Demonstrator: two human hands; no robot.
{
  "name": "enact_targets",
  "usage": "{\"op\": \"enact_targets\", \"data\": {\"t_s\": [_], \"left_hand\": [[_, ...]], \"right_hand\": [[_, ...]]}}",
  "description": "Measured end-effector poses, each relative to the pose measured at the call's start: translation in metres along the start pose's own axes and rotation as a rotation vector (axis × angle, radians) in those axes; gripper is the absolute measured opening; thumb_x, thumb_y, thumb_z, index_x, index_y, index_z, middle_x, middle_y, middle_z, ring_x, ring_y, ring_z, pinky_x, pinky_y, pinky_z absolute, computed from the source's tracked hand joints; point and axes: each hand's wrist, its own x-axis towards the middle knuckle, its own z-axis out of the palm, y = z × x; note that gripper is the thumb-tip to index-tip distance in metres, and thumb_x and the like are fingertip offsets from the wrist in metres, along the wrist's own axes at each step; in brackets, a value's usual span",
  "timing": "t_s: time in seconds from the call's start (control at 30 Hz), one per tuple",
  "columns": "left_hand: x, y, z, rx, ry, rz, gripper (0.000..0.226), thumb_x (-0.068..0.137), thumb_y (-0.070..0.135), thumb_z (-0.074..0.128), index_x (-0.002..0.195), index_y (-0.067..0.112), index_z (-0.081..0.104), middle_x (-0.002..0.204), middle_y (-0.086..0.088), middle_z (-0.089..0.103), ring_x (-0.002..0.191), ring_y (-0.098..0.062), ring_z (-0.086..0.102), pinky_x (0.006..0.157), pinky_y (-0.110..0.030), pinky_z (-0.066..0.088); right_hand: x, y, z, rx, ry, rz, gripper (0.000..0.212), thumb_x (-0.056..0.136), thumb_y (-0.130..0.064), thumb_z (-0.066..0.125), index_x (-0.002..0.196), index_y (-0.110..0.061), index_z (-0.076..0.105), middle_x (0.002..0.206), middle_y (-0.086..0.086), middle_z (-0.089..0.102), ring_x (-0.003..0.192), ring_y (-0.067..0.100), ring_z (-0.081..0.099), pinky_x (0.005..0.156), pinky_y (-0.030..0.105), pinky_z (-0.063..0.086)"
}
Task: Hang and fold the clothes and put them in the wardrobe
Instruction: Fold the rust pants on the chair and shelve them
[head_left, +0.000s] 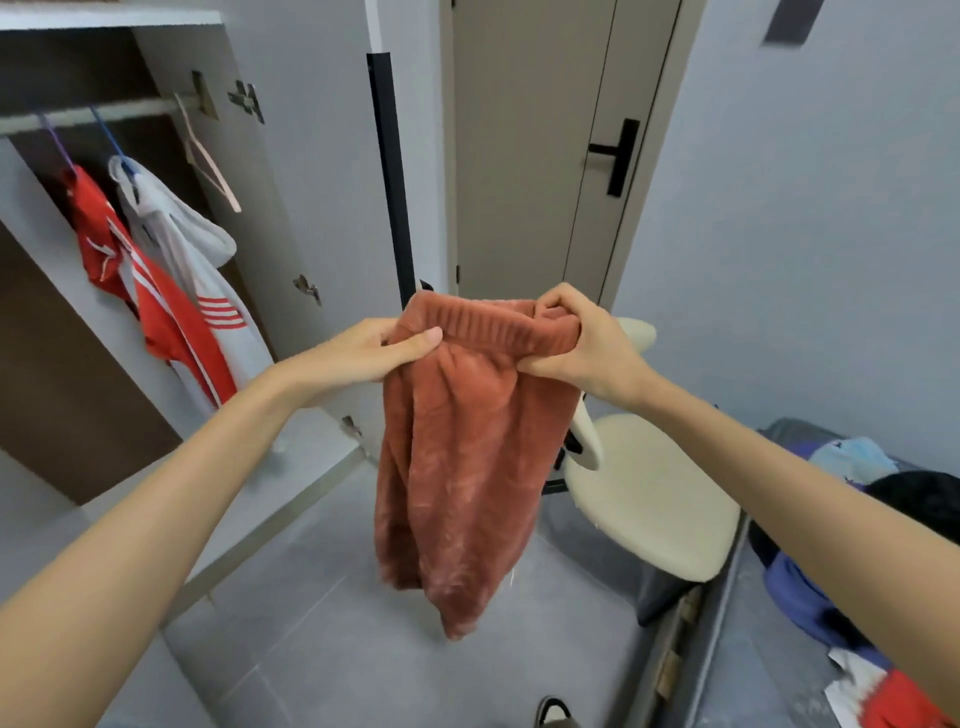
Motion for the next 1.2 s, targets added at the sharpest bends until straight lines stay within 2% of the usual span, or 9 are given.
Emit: {"op": "enact_targets", "data": {"t_s": [0.1,0.2,0.37,0.47,0.63,0.77,0.9,1.07,1.2], "left_hand": [[0.016,0.003,0.018,-0.158,-0.221,-0.026,0.026,0.087,0.051,0.059,0.107,0.038,0.069,0.116,0.009,0.068,0.107,-0.007,0.064,0.082,-0.017,0.052],[0.043,0.018,0.035,-0.314,-0.216,0.036,0.038,0.082,0.052,0.066,0.112,0.03,0.069,0.121,0.002,0.067,0.113,-0.015,0.062,0.088,-0.024,0.052],[0.095,0.019,0.079,-0.218,-0.215,-0.055,0.031,0.082,0.051,0.064,0.101,0.029,0.071,0.107,0.006,0.072,0.099,-0.009,0.068,0.079,-0.022,0.053],[0.123,0.014,0.123,-0.142,-0.123,-0.13,0.028,0.084,0.055,0.06,0.085,0.03,0.072,0.084,0.015,0.074,0.076,0.001,0.069,0.059,-0.015,0.052],[0.171,0.033,0.17,-0.067,-0.115,-0.024,0.019,0.088,0.047,0.061,0.088,0.03,0.069,0.08,0.027,0.068,0.075,0.014,0.063,0.057,-0.001,0.043],[0.207,0.045,0.202,0.01,-0.183,0.112,0.004,0.089,0.031,0.066,0.09,0.029,0.068,0.085,0.022,0.068,0.075,0.014,0.059,0.065,-0.002,0.041],[0.246,0.057,0.225,0.082,-0.08,0.186,0.027,0.084,0.021,0.072,0.091,-0.003,0.063,0.087,-0.004,0.061,0.077,-0.009,0.052,0.067,-0.013,0.039],[0.29,0.072,0.25,-0.036,-0.112,0.051,0.027,0.084,0.023,0.073,0.08,0.012,0.048,0.071,-0.003,0.062,0.055,-0.017,0.068,0.043,-0.02,0.048],[0.328,0.078,0.264,-0.114,-0.124,0.01,0.025,0.085,0.02,0.071,0.081,0.014,0.047,0.08,0.0,0.062,0.069,-0.021,0.073,0.064,-0.028,0.06]], "right_hand": [[-0.016,0.011,-0.017,-0.069,-0.029,-0.02,0.042,0.065,-0.014,0.084,0.082,-0.024,0.047,0.075,-0.013,0.057,0.071,0.007,0.05,0.072,0.025,0.043],[-0.027,0.021,-0.031,0.04,0.309,-0.073,0.034,0.069,-0.007,0.075,0.089,-0.018,0.05,0.074,-0.022,0.057,0.066,-0.004,0.052,0.066,0.009,0.04],[-0.034,0.051,-0.075,-0.207,-0.087,0.13,0.035,0.071,-0.008,0.075,0.096,-0.017,0.052,0.094,-0.002,0.063,0.087,0.012,0.054,0.075,0.027,0.041],[-0.045,0.078,-0.103,-0.137,-0.012,0.233,0.049,0.07,-0.01,0.075,0.103,-0.028,0.044,0.101,-0.006,0.063,0.095,0.016,0.057,0.082,0.031,0.048],[-0.063,0.137,-0.13,-0.093,0.097,0.466,0.083,0.063,-0.01,0.086,0.121,-0.021,0.028,0.104,0.012,0.061,0.093,0.027,0.061,0.082,0.035,0.049],[-0.068,0.18,-0.169,-0.167,0.08,0.553,0.061,0.065,-0.014,0.086,0.107,-0.019,0.042,0.106,0.001,0.061,0.103,0.022,0.059,0.078,0.027,0.045],[-0.068,0.208,-0.195,-0.251,0.066,0.531,0.04,0.074,-0.02,0.081,0.093,-0.026,0.046,0.094,-0.008,0.058,0.098,0.019,0.058,0.072,0.025,0.04],[-0.065,0.237,-0.219,-0.371,0.135,0.536,0.029,0.084,-0.019,0.069,0.088,-0.025,0.041,0.097,0.002,0.067,0.08,0.028,0.064,0.063,0.025,0.044],[-0.056,0.264,-0.232,-0.107,0.218,0.645,0.029,0.086,0.007,0.053,0.1,-0.017,0.046,0.094,-0.007,0.062,0.062,0.031,0.071,0.054,0.033,0.058]]}}
